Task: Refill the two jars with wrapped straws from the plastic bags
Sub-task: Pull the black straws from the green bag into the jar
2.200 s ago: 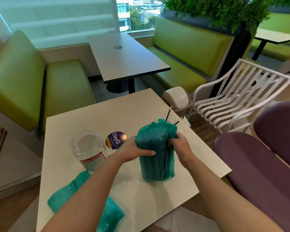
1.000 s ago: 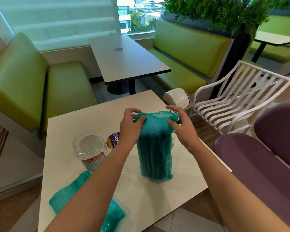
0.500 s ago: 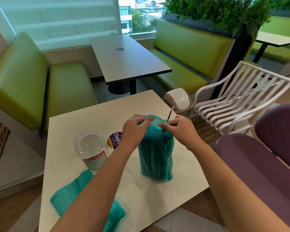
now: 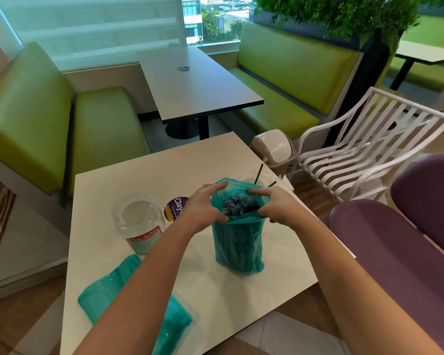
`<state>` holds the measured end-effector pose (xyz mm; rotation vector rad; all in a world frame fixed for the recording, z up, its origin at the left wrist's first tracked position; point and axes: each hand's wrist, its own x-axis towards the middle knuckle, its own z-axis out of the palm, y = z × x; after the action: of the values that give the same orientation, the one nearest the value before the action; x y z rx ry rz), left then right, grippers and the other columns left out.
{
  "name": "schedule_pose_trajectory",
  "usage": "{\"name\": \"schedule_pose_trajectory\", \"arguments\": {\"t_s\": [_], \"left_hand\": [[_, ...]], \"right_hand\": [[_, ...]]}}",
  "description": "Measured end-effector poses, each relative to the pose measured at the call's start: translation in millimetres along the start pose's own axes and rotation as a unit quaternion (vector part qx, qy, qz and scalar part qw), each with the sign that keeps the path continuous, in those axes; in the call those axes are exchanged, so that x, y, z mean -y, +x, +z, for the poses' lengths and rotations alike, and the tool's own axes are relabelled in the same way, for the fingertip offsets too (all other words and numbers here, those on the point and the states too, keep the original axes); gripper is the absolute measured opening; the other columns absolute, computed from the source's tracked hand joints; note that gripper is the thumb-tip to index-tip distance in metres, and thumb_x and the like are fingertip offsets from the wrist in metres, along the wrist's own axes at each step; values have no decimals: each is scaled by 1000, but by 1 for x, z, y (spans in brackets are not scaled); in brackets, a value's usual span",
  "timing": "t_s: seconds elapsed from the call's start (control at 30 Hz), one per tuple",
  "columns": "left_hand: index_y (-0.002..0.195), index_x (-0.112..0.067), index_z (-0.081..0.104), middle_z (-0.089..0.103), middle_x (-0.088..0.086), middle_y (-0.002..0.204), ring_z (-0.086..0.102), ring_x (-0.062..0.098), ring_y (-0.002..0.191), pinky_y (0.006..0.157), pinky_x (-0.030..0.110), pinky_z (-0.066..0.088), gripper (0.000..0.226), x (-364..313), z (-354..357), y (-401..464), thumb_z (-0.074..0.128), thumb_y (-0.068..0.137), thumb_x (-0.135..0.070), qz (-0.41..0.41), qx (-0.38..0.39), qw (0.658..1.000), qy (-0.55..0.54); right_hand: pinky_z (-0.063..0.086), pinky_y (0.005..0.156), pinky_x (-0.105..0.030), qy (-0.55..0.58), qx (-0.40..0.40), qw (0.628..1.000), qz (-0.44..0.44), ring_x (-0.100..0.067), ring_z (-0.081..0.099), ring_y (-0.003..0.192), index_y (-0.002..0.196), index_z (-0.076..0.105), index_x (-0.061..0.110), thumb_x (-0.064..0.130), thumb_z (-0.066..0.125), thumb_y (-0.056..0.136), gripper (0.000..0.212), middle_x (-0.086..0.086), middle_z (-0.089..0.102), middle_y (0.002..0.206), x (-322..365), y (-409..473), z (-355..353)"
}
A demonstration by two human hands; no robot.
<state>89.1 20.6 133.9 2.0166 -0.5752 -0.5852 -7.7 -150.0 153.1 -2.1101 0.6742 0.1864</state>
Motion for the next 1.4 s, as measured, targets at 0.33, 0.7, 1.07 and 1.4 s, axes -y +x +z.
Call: {"name": "schedule_pose_trajectory", "arguments": {"t_s": [0.33,0.7,1.07,1.4], "left_hand": [[142,-26,48,43,-2,140,54,14,109,75,22,56,87,23,0,-7,70,71,19,-46,103,984,-139],[124,-21,66,65,4,121,58,19,111,77,37,60,36,22,4,-9,63,88,-26,-111,94,957,-252],[106,-19,68,69,10,107,66,23,99,59,33,60,18,36,19,-5,56,97,-9,-119,-89,943,-296],[118,-13,64,61,14,124,59,24,104,69,29,61,43,53,34,-11,37,96,11,-154,-10,949,-276]], "right_hand": [[55,92,-40,98,72,993,9,-28,55,115,140,51,26,-12,49,87,66,-12,50,135,-18,10,14],[55,82,-29,176,100,979,-15,-17,50,110,122,55,52,-15,28,91,78,3,42,131,-23,8,20],[59,77,-31,285,39,957,-39,-23,60,109,112,71,33,-12,39,90,59,-5,56,131,-36,10,24],[52,95,-47,110,-4,993,-30,-29,57,117,127,63,26,0,44,93,47,-5,59,129,-68,22,52]]}}
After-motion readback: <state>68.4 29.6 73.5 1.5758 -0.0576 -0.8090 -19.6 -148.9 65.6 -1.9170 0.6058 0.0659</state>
